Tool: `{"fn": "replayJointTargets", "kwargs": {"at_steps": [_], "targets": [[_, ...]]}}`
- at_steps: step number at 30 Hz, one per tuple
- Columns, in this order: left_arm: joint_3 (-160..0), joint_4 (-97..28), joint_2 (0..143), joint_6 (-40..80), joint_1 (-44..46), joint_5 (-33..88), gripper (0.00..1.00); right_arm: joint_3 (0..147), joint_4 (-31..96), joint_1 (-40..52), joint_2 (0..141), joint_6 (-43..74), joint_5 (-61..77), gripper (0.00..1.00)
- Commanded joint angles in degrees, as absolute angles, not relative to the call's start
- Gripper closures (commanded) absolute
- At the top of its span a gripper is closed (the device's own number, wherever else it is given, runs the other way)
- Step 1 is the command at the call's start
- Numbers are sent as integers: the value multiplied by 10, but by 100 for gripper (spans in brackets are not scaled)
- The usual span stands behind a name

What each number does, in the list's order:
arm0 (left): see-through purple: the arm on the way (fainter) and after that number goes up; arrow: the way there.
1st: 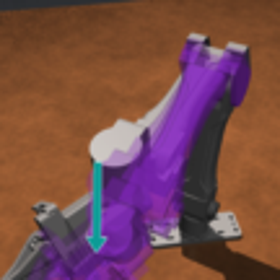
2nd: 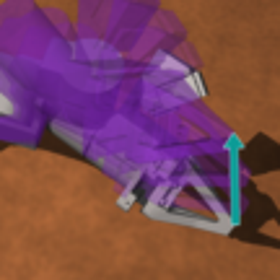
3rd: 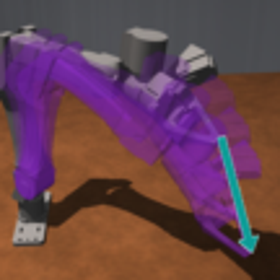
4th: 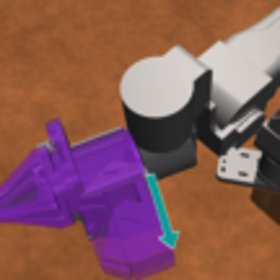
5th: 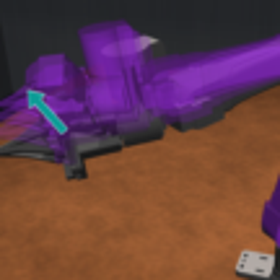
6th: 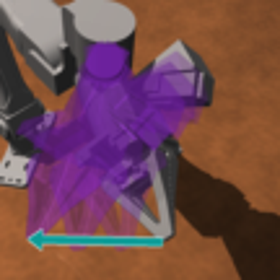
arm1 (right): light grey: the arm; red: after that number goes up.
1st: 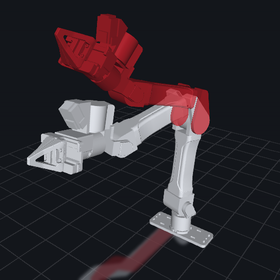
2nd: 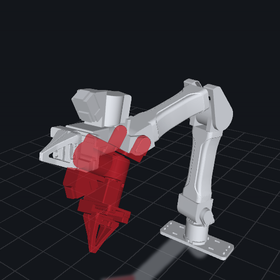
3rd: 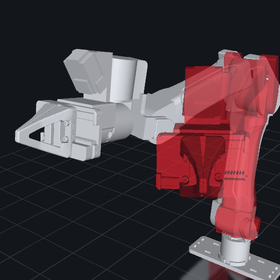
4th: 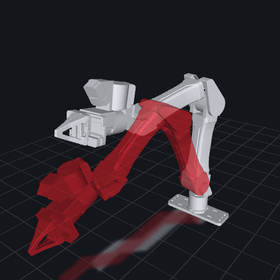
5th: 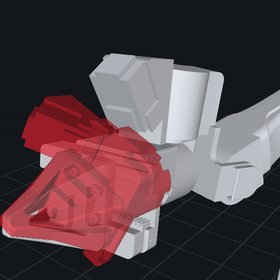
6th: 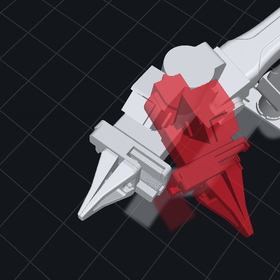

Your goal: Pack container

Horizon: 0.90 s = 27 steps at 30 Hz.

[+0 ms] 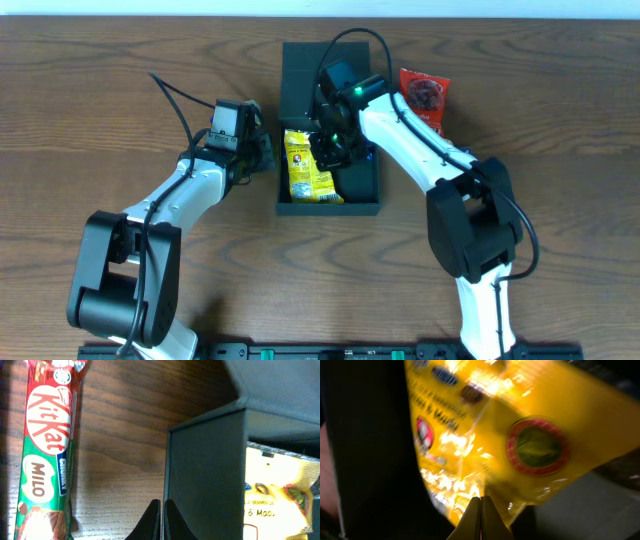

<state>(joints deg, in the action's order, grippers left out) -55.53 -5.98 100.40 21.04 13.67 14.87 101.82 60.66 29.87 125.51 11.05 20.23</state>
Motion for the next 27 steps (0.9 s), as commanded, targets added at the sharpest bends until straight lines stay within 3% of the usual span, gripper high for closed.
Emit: {"fn": "replayJointTargets", "kwargs": {"at_steps": [1, 10, 18, 27], "targets": [[-564, -52, 1011, 215, 136, 160, 94, 1013, 616, 302, 1248, 100, 215, 99], [-564, -51, 1011, 215, 136, 162, 94, 1034, 621, 280, 1240, 96, 184, 99], [-564, -51, 1011, 215, 136, 162, 94, 1035, 550, 278, 1254, 103, 148, 99], [-564, -50, 1011, 215, 136, 162, 94, 1021, 548, 282, 1306, 109, 202, 99]]}}
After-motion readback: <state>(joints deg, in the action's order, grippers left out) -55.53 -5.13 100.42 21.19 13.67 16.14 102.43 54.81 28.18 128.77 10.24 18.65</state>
